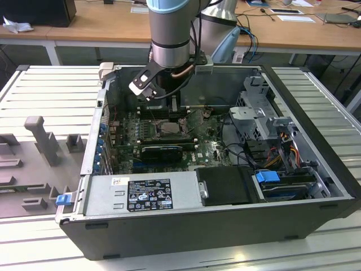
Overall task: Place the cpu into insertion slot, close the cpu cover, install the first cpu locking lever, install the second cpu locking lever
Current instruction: 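Close the cpu cover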
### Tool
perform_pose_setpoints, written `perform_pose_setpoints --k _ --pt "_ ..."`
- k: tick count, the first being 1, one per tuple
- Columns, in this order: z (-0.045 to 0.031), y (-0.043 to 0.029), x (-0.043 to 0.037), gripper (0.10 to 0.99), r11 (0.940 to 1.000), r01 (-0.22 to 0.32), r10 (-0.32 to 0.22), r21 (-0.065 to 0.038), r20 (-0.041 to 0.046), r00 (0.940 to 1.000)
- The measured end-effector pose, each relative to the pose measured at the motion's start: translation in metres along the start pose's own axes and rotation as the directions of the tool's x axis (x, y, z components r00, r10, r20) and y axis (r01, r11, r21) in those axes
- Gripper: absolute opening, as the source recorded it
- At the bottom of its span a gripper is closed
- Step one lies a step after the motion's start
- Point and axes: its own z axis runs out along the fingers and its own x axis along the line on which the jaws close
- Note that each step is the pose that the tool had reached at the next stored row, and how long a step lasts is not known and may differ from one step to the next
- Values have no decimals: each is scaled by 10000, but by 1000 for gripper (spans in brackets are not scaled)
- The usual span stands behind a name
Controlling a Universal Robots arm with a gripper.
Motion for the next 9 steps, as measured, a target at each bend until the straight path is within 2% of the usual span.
perform_pose_setpoints --k 9 --pt "-16 2 2 106 10000 0 0 0 1 10000"
